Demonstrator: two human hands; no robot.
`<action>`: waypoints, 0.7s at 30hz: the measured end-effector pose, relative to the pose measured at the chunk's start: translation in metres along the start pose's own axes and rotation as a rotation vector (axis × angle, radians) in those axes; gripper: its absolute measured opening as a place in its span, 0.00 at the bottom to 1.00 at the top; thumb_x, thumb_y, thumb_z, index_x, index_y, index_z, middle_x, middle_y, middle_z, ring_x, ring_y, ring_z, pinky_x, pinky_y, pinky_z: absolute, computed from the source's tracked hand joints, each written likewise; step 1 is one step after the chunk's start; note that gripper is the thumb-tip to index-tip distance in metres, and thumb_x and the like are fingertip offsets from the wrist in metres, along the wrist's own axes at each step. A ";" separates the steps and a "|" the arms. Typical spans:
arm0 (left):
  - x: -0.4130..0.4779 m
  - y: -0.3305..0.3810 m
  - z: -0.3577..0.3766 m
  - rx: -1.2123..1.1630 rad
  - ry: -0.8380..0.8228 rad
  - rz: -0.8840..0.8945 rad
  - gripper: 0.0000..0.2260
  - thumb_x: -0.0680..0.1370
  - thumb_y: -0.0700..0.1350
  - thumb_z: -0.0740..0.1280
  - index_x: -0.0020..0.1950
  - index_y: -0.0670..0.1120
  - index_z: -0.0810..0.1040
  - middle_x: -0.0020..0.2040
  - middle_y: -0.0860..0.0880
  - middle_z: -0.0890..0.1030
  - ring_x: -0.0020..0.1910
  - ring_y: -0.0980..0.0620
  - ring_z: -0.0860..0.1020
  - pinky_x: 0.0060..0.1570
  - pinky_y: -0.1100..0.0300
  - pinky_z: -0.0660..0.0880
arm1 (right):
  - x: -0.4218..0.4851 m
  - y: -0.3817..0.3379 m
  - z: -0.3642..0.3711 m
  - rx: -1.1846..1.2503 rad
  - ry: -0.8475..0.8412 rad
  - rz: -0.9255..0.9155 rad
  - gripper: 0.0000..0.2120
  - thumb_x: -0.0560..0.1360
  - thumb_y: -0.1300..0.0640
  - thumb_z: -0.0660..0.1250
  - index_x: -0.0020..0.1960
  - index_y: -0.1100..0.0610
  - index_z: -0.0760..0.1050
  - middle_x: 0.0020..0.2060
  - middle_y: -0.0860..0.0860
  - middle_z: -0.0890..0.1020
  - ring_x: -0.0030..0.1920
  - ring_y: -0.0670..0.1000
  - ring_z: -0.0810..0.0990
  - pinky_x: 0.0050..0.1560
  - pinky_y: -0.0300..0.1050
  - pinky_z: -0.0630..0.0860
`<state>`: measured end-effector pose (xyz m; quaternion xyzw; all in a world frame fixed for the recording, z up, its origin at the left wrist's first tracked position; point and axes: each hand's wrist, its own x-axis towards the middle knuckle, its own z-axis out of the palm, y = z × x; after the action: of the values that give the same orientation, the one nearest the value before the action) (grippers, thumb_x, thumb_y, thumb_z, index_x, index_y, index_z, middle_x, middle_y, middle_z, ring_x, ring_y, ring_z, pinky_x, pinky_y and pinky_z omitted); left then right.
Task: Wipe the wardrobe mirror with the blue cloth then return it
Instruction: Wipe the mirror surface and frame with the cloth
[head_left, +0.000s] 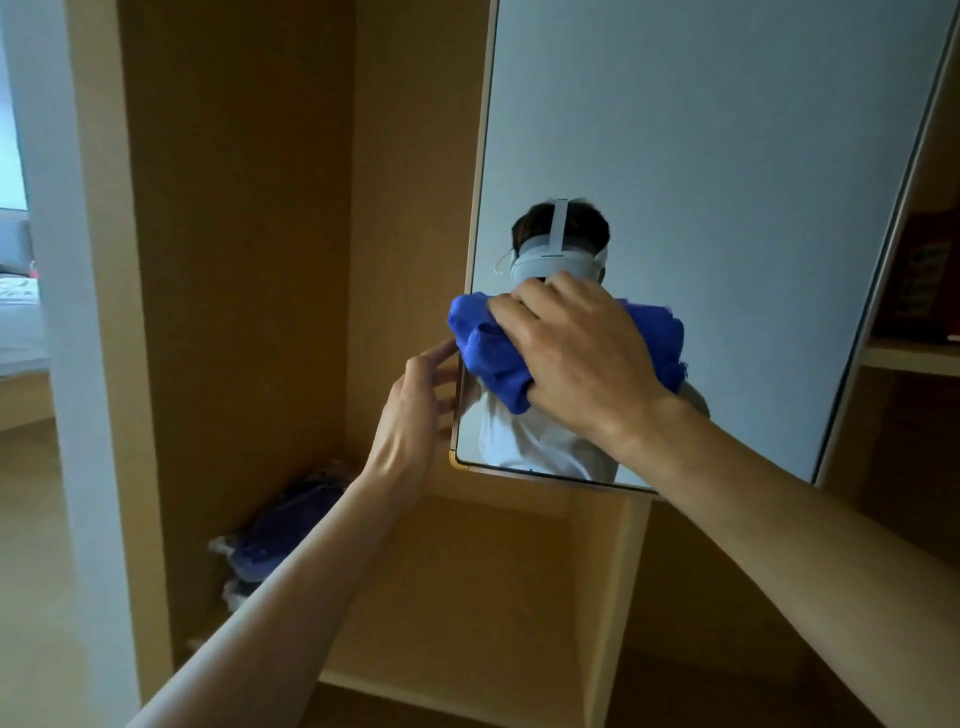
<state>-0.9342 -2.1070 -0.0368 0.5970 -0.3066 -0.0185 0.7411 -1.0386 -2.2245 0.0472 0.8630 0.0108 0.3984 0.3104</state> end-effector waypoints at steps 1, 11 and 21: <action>-0.001 -0.001 -0.001 -0.013 0.009 -0.004 0.18 0.83 0.56 0.51 0.62 0.60 0.78 0.50 0.61 0.86 0.47 0.57 0.86 0.36 0.65 0.79 | -0.007 -0.005 0.007 -0.004 0.003 0.003 0.14 0.71 0.61 0.62 0.55 0.55 0.71 0.49 0.53 0.77 0.50 0.57 0.74 0.53 0.54 0.70; -0.006 -0.007 0.000 -0.009 0.000 -0.014 0.22 0.79 0.61 0.52 0.68 0.63 0.77 0.60 0.53 0.84 0.59 0.52 0.82 0.63 0.49 0.76 | -0.066 -0.059 0.051 0.053 -0.184 -0.051 0.22 0.69 0.47 0.72 0.58 0.55 0.73 0.47 0.54 0.79 0.46 0.56 0.75 0.48 0.52 0.73; -0.016 -0.012 0.009 -0.011 0.002 -0.003 0.20 0.86 0.60 0.49 0.64 0.62 0.79 0.58 0.53 0.85 0.61 0.51 0.82 0.61 0.53 0.77 | -0.037 -0.021 0.027 0.066 -0.015 0.057 0.19 0.73 0.59 0.64 0.64 0.56 0.72 0.56 0.55 0.79 0.55 0.59 0.75 0.57 0.54 0.71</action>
<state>-0.9478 -2.1120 -0.0540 0.5935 -0.3046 -0.0208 0.7446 -1.0404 -2.2314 -0.0029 0.8758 -0.0029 0.3998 0.2703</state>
